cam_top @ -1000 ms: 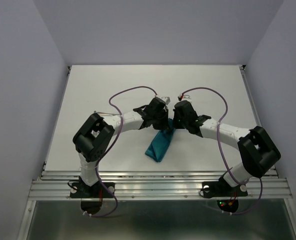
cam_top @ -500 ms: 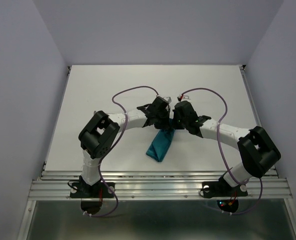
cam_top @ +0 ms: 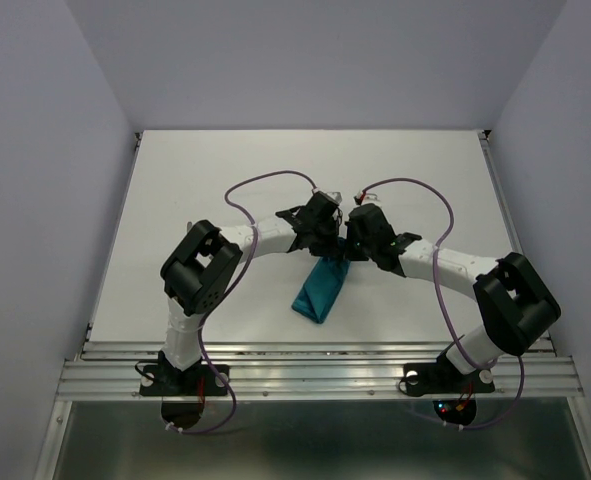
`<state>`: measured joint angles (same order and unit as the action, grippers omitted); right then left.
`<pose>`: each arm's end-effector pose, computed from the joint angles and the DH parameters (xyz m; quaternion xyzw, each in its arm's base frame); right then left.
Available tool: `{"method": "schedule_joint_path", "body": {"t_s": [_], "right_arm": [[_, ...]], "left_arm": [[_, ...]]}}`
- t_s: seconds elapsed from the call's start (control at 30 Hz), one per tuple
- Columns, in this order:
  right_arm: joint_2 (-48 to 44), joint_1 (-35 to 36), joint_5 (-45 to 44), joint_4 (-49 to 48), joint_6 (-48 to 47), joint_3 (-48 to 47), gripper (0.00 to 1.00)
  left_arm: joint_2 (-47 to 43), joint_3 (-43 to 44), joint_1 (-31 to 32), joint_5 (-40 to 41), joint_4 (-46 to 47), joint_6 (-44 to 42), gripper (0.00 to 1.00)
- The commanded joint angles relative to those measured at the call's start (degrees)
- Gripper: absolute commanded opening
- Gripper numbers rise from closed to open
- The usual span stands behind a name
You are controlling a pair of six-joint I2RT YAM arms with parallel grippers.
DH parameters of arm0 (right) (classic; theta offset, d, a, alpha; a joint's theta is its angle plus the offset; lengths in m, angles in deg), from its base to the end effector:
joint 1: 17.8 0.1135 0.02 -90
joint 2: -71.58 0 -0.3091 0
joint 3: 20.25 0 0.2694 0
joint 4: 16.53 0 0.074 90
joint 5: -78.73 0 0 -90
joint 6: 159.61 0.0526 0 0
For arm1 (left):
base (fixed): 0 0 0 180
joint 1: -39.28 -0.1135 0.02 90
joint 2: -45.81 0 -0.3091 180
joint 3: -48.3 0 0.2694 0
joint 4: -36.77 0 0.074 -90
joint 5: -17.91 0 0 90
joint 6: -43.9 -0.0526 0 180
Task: Fold the napkin into a case and place the utensils inside
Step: Stuff the top corner of the smaller-rectangle-folded napkin into the folded napkin.
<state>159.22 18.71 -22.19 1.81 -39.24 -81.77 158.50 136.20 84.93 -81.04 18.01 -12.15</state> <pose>0.2783 0.1936 0.2157 -0.0124 0.9185 0.1391 0.3698 0.3263 -0.3455 0.1989 0.1240 0.9083 -0.3067 0.2561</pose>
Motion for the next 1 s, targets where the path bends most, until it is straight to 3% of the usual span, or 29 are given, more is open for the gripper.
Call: {"method": "schedule_joint_path", "body": {"t_s": [0.0, 0.13, 0.23, 0.43, 0.53, 0.87, 0.97], "right_arm": [[-1.33, 0.58, 0.11, -2.57, 0.65, 0.22, 0.01], [-1.24, 0.58, -0.07, -2.57, 0.83, 0.21, 0.01], [-1.24, 0.58, -0.33, -2.4, 0.74, 0.13, 0.01], [-1.24, 0.58, -1.47, -1.87, 0.74, -0.22, 0.01], [-1.15, 0.58, -1.56, -1.61, 0.83, -0.31, 0.01], [-1.41, 0.58, -1.39, -1.52, 0.92, -0.31, 0.01], [-1.5, 0.58, -1.39, -1.52, 0.92, -0.23, 0.01]], "left_arm": [[-0.01, 2.06, 0.41, -4.14, 0.88, -2.57, 0.0], [-1.5, 0.57, 0.67, -4.41, 1.41, -2.93, 0.01], [-3.08, -0.23, 0.67, -4.23, 1.41, -2.93, 0.16], [-6.59, -2.86, 0.76, -5.11, 1.58, -3.72, 0.57], [-8.88, -3.74, 0.76, -5.11, 1.58, -3.9, 0.69], [-15.65, -9.01, 0.32, -3.71, 2.72, -3.46, 0.69], [-16.09, -10.24, 0.14, -3.35, 3.51, -3.11, 0.63]]}}
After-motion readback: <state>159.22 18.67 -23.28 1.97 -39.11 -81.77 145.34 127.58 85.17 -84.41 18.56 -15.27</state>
